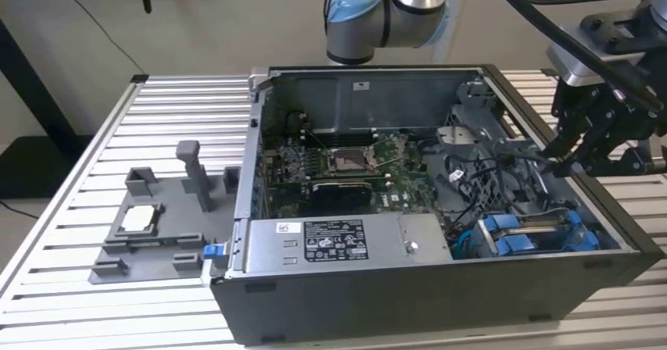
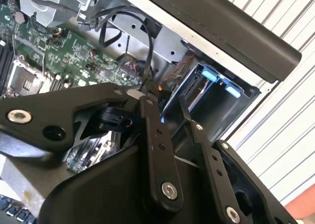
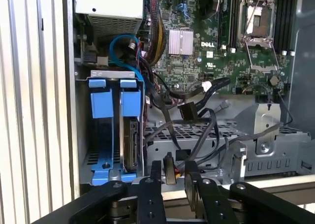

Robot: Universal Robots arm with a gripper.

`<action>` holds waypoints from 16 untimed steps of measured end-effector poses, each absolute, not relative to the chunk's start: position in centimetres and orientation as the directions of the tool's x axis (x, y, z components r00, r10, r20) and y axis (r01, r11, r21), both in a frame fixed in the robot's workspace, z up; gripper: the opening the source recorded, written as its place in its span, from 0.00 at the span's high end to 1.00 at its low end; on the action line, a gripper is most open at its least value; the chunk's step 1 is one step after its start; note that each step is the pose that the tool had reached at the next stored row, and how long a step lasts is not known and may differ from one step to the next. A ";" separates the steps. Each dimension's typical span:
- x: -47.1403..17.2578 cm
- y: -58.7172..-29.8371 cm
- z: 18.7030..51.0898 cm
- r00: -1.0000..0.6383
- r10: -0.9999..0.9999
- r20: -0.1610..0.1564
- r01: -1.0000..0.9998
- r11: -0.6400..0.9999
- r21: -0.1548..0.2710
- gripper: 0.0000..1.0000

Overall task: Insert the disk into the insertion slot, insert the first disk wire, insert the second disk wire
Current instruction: 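Insert the first disk wire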

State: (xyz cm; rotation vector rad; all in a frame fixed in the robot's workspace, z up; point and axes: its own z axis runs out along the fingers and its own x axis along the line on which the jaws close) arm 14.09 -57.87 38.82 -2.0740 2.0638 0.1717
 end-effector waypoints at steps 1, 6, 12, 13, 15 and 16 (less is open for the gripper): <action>14.1 -57.9 38.8 0.015 -0.973 -0.229 -0.998 0.000 -0.066 0.67; 14.1 -57.9 38.8 0.031 -0.973 -0.230 -0.998 -0.017 -0.065 0.67; 14.1 -57.9 38.6 0.049 -0.972 -0.230 -0.997 -0.035 -0.065 0.81; 14.1 -57.9 38.6 0.052 -0.974 -0.221 -0.997 -0.038 -0.065 0.81; 14.1 -57.9 38.6 0.056 -0.980 -0.191 -0.997 -0.044 -0.064 0.81; 14.1 -57.9 38.5 0.057 -0.983 -0.176 -0.997 -0.047 -0.063 0.81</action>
